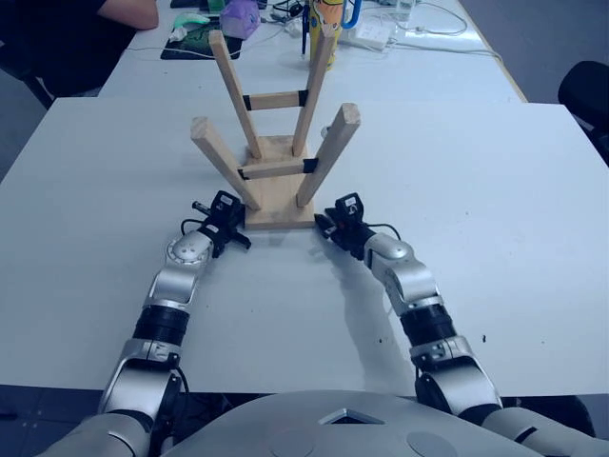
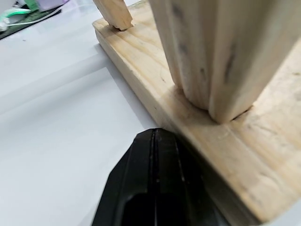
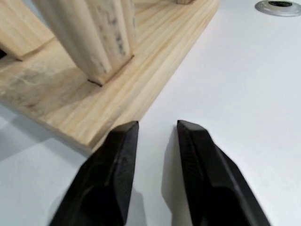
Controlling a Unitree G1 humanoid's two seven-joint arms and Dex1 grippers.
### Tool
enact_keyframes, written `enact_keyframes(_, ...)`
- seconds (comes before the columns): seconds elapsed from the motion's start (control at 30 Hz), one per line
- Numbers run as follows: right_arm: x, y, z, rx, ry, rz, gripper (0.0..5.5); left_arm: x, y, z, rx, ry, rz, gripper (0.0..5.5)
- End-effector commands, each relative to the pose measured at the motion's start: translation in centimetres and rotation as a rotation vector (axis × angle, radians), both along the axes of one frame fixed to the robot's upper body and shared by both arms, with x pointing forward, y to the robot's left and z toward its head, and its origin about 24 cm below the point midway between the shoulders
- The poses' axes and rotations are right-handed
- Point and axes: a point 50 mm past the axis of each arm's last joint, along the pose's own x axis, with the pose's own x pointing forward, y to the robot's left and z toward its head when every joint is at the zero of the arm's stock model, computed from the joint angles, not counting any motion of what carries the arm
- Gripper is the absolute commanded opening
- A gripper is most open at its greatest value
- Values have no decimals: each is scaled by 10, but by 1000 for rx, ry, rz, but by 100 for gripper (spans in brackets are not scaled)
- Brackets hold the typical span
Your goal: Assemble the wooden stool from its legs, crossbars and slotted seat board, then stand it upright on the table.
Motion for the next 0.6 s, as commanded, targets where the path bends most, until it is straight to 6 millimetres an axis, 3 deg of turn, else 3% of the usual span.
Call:
enact_keyframes(0.03, -27, 26, -3, 100, 98, 161, 73, -28, -66, -12, -181, 138, -246, 0)
enact_keyframes(0.17, -42, 26, 5, 116, 130, 206, 2, -27, -65, -10, -189, 143, -215, 0)
enact_keyframes(0.43, -34, 9, 11, 41, 120, 141, 2, -28, -75, -6, -212, 138, -216, 0)
enact_keyframes(0.6, -36, -1, 18, 48, 88, 94, 2, -31, -43, -7, -106, 50, -54, 0)
